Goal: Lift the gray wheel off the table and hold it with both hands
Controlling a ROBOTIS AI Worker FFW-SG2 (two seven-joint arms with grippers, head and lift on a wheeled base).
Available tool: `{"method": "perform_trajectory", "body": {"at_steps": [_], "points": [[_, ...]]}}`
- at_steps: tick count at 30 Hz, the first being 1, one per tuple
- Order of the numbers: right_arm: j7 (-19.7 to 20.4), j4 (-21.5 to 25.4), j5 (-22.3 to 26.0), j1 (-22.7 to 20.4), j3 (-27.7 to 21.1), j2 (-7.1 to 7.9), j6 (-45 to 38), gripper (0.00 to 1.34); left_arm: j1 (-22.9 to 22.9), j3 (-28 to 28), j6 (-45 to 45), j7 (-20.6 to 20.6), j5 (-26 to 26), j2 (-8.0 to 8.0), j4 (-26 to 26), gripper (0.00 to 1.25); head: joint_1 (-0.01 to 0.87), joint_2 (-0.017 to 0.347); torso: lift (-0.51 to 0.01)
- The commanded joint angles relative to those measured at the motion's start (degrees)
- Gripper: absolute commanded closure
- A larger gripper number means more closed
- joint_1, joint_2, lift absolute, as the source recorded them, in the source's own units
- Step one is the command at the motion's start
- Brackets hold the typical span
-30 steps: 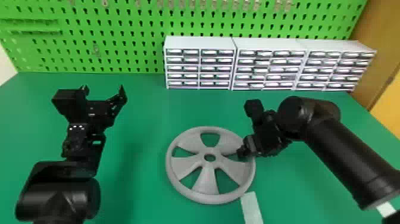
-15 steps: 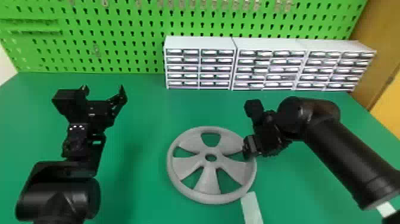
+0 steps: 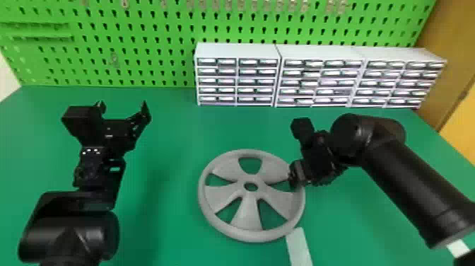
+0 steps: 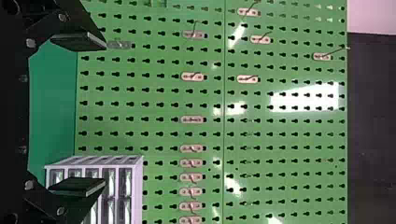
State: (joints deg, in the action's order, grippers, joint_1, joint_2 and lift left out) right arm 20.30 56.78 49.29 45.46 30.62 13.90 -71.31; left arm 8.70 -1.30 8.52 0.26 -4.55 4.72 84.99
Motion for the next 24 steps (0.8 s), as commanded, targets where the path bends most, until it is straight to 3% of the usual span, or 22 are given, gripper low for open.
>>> {"method": "perform_trajectory", "body": {"at_steps": [1, 9, 24], "points": [[0.0, 0.2, 0.2, -0.2, -1.0, -0.19, -0.1, 1.22, -0.1, 0.0, 0.0, 0.0, 0.0, 0.02, 0.0, 0.24, 0.711, 0.015, -0.098], [0.0, 2.6, -1.7, -0.8, -2.1, -0.54, 0.5, 1.22, -0.2, 0.0, 0.0, 0.0, 0.0, 0.02, 0.0, 0.24, 0.711, 0.015, -0.098], [0.0, 8.8, -8.0, -4.3, -5.4, -3.44, 8.7, 1.22, -0.4, 0.1, -0.2, 0.2, 0.0, -0.06, 0.2, 0.24, 0.711, 0.015, -0.098]]}}
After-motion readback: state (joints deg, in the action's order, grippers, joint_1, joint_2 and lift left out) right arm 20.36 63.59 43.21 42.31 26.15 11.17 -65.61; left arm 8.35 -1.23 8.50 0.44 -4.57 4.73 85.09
